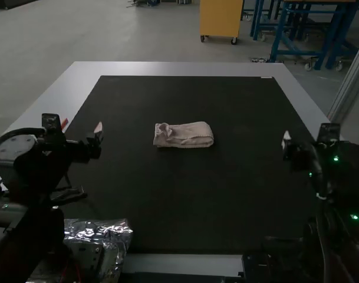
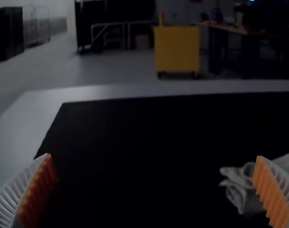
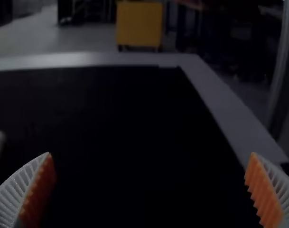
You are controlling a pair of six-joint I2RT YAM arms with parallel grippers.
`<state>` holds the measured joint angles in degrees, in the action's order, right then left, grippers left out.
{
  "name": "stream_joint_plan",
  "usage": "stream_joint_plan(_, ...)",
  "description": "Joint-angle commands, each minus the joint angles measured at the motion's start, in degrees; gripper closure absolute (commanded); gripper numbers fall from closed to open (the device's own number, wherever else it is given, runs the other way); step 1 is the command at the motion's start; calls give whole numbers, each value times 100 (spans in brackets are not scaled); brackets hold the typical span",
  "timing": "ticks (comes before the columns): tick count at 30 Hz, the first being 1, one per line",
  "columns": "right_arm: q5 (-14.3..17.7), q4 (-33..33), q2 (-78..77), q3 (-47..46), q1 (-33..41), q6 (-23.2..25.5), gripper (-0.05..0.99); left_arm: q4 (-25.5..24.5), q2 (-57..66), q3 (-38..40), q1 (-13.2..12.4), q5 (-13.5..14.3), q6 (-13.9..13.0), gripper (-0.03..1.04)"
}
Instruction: Fold the towel.
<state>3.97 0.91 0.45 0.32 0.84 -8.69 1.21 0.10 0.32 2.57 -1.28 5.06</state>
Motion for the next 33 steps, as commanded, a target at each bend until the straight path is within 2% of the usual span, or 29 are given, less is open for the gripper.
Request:
stream_joint_plan(1,78,15,-45,-32,-40,-256,2,-60,-10,-32,-55,137,232,4)
stream_joint_plan(15,-274,-47,-45,-32,-23,-256,2,-60,-10,-32,-55,137,232,4)
stream_joint_plan(20,-669,-161,-45,-32,-23,-274,2,-60,-10,-40,-55,137,232,4)
stream_joint_plan(33,-669,-161,-45,-32,-23,-274,2,-60,-10,-40,-55,137,224,4)
